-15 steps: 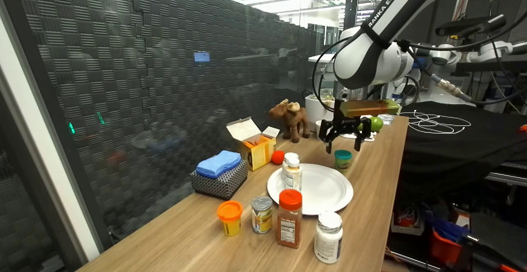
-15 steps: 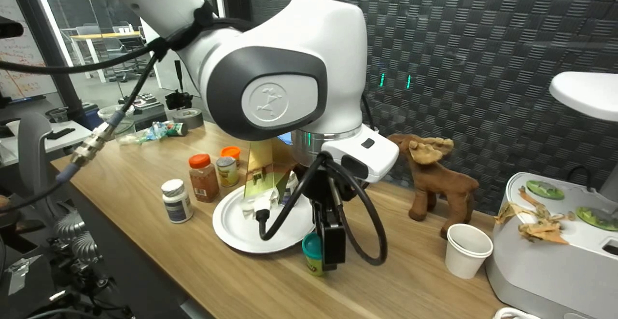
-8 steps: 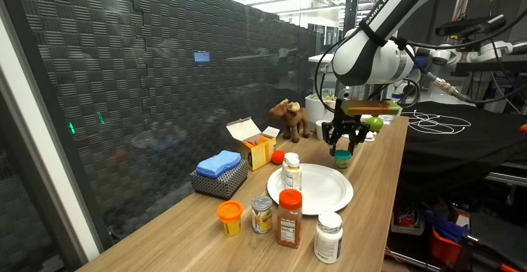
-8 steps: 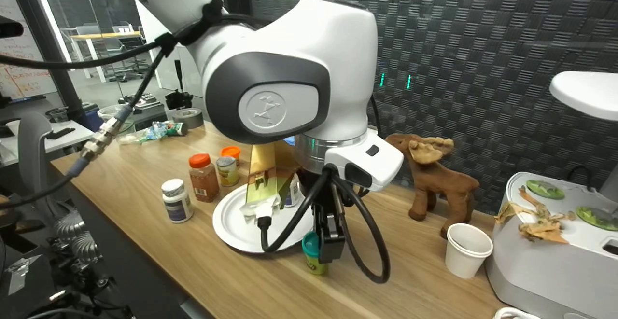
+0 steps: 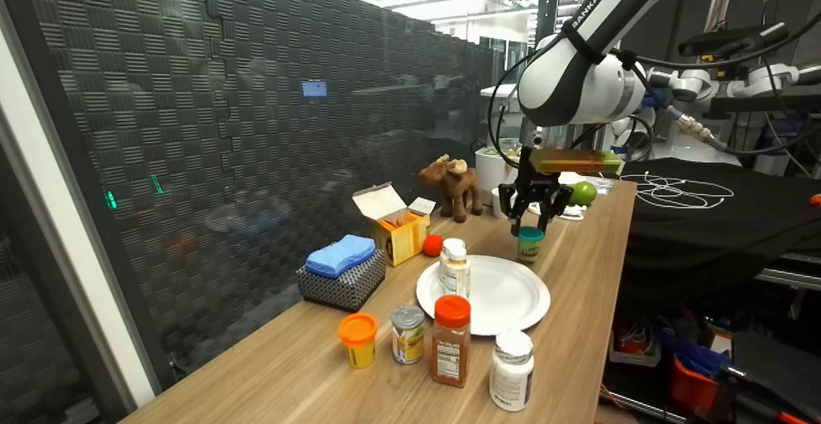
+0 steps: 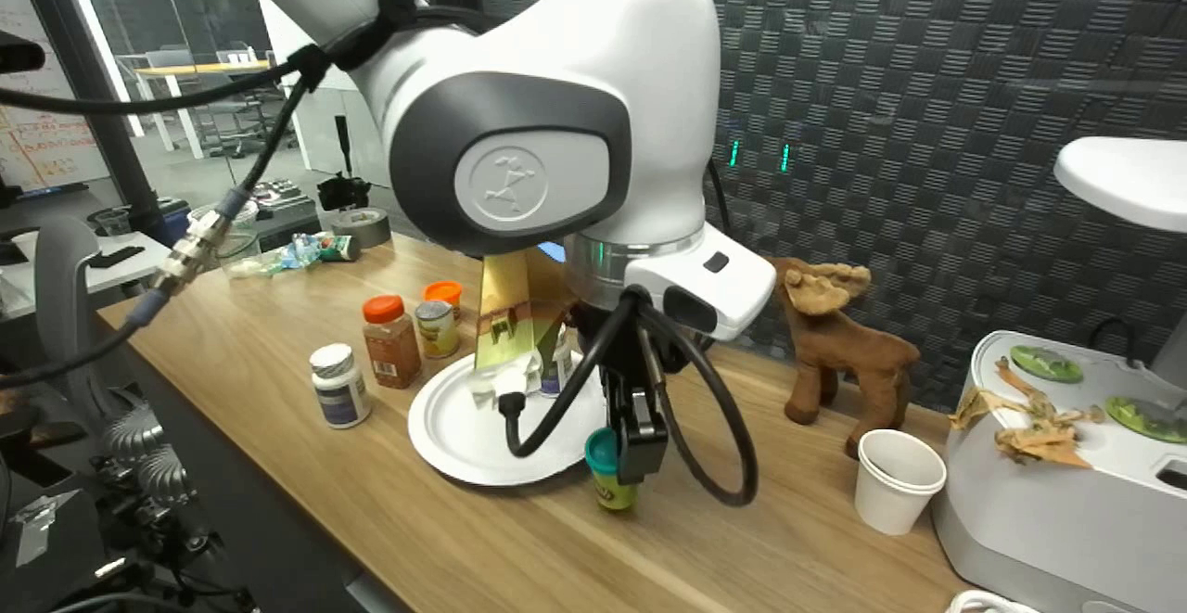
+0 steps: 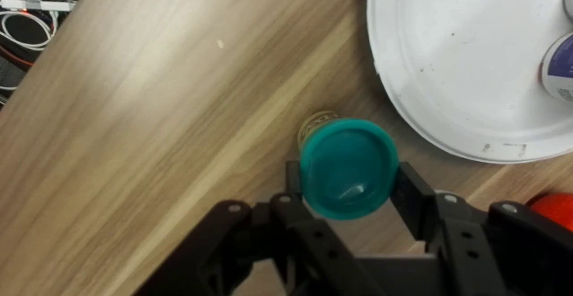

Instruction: Put the bottles and the orange plushie surrounding the white plate on the white plate

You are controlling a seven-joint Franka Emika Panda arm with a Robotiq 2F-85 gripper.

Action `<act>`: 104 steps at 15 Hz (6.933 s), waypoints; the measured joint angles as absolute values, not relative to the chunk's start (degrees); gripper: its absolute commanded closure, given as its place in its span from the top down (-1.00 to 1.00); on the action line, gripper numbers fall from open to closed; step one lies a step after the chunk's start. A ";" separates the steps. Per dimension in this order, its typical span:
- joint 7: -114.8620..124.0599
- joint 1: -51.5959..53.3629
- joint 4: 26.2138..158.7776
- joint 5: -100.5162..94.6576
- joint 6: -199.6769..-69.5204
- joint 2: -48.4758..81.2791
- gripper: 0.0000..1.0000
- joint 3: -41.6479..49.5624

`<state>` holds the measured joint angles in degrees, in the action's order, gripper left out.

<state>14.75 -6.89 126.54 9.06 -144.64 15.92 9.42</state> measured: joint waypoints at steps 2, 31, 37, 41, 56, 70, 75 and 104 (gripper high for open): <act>14.98 -5.70 126.56 7.01 -144.64 14.17 -0.43 9.30; 12.38 -3.00 117.53 9.16 -143.25 22.71 1.00 2.29; 12.83 -3.06 114.48 8.32 -143.28 21.46 1.00 4.85; 12.34 -3.25 111.29 7.95 -142.94 22.49 1.00 5.13; 6.92 -3.26 98.04 7.94 -138.55 36.13 1.00 2.90; 5.49 -3.26 91.77 7.76 -134.93 40.74 -0.50 2.88; 5.68 -3.08 94.37 6.75 -137.23 38.51 -0.50 3.43; 4.07 -1.15 141.45 5.76 -164.61 10.87 -0.50 1.95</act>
<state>4.07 -1.15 141.45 5.76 -164.61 10.87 1.95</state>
